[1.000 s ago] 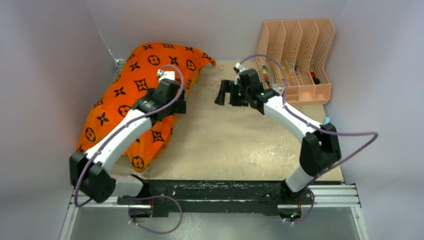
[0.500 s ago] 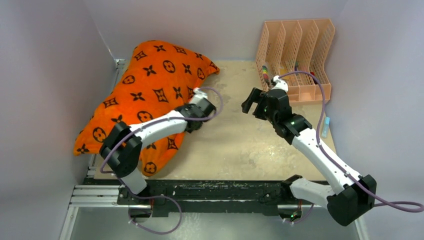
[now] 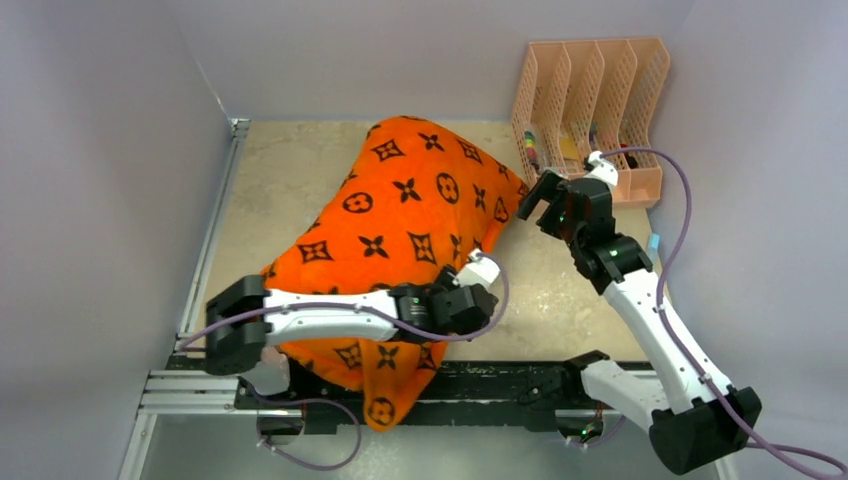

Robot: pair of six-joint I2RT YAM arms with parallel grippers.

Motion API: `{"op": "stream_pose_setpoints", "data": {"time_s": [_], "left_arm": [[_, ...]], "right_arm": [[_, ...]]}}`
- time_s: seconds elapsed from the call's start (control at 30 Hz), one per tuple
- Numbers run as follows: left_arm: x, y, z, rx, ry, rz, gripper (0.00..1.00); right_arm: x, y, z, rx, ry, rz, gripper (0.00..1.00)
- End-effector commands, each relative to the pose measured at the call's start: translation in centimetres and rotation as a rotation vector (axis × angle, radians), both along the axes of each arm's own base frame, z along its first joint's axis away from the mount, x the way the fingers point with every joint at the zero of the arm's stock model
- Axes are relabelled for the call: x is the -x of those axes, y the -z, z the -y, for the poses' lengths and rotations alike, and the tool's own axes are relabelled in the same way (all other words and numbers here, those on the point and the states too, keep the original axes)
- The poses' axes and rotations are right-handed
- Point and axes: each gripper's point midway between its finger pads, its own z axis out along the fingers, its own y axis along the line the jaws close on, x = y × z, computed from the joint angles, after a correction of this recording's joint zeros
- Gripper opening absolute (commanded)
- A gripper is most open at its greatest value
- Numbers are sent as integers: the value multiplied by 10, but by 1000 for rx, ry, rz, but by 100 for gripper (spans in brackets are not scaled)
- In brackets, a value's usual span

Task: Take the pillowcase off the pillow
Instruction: Turn over the pillow at the center of the board.

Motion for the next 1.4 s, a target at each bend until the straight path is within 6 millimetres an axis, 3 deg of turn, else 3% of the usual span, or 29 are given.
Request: {"op": "stream_pose_setpoints", "data": {"time_s": [0.0,0.17,0.3,0.43,0.53,0.6,0.63,0.77,0.83,0.93,1.0,1.1,1.17,1.23,1.37], "left_arm": [[-14,-110,-2,352,-98,64,74],[-22,-203,-58,459,-172,185,80],[-44,-259,-135,508,-355,303,90],[-91,-274,-225,404,-590,360,95],[-120,-262,-258,315,-657,323,98],[-143,-236,-277,251,-693,248,98],[-153,-224,-295,232,-755,211,97],[-179,-197,-352,357,-891,166,99],[-190,-168,-371,427,-928,85,99],[-198,-105,-370,498,-918,-119,99],[-199,-89,-366,569,-893,-144,99],[-201,-79,-362,657,-862,-169,99],[-198,-74,-359,638,-828,-193,99],[-196,-82,-352,647,-757,-179,99],[-190,-104,-338,712,-682,-142,99]], "right_arm": [[4,-7,-32,-57,-178,-19,99],[12,0,-71,-162,-380,-46,99],[22,-6,-110,-275,-582,-61,99],[29,-19,-138,-317,-662,-42,99],[34,-23,-164,-288,-689,-55,99],[33,-11,-175,-252,-658,-123,99],[33,-3,-177,-216,-627,-148,99],[39,20,-194,34,-652,-192,97],[41,41,-201,125,-689,-275,97],[34,87,-195,264,-649,-350,97],[40,129,-170,363,-557,-492,90],[48,186,-145,348,-522,-631,81],[54,210,-140,216,-541,-671,59],[55,221,-129,136,-522,-681,51],[62,226,-113,101,-494,-712,51]]}}
